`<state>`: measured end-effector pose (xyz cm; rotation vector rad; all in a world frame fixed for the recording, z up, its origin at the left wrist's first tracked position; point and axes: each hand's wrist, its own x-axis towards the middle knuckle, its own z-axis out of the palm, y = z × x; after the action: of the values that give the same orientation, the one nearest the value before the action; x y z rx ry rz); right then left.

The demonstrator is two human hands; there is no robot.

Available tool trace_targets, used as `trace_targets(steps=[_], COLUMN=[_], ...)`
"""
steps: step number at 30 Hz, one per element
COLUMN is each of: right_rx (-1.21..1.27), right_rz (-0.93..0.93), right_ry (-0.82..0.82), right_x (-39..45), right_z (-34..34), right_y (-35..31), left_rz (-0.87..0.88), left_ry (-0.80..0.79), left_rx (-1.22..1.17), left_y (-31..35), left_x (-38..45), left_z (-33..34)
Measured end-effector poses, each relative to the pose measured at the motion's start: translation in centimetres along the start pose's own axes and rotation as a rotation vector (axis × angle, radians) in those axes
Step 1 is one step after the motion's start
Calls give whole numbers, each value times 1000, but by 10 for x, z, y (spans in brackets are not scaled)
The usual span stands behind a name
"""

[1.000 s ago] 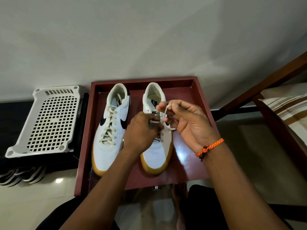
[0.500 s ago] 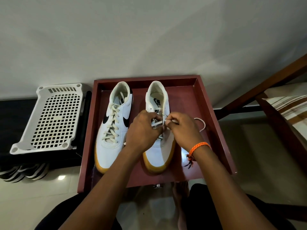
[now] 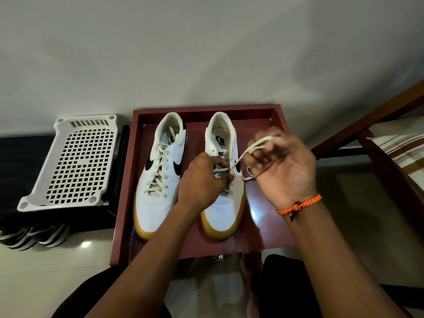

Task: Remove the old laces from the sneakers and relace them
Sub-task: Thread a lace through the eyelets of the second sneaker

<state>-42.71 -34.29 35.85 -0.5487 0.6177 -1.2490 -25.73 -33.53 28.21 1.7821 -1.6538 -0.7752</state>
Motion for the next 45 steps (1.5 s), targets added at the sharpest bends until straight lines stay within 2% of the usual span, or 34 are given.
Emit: trace_targets(steps=[1,2,3,5,6,7,9,11,13,17,21,26,32,38,40,42,43,45], right_rx=[100,93,-58,-720,-1042,-1282,-1549,-1683,-1677,-1356,-1044,-877,-598,-93,17,-44,-273,-947], right_rz=[-25,-46,-67,-109,-113,-79,3,-41,-66,-33,-87,-128,-109,-74,-70,-99,-145,-179], right_ry=[49,124,230,433,426,330,121,96,116,96,56,63,93,36,83,167,210,260], right_x=[4,7,12,20,20,17,12,11,14,17,14,14,6,2,7,14,17,20], right_z=[-5,-11,-18,-34,-38,-40,-39,-38,-37,-33,-19,-9,5,-4,-9,-14,-18,-32], right_y=[-1,-1,1,12,21,32,51,58,53,39,26,21,3,-19,-18,-17,-16,-9], left_rz=[4,8,13,17,22,28,45,57,50,56,38,19,45,172,258,330,350,356], left_ry=[6,8,11,13,16,21,24,20,16,7,-7,1,14,116,141,116,97,75], left_rx=[7,13,14,15,18,21,22,25,31,34,19,31,217,242,273,335,375,426], left_y=[-1,-2,-2,-3,-3,-3,-3,-3,-3,-2,1,0,4,12,13,15,16,16], left_x=[0,0,0,0,0,1,1,1,0,-1,1,1,-3,-10,-11,-13,-14,-17], left_z=[0,1,1,1,1,0,0,0,-1,-2,-1,1,-3,-4,-1,3,7,14])
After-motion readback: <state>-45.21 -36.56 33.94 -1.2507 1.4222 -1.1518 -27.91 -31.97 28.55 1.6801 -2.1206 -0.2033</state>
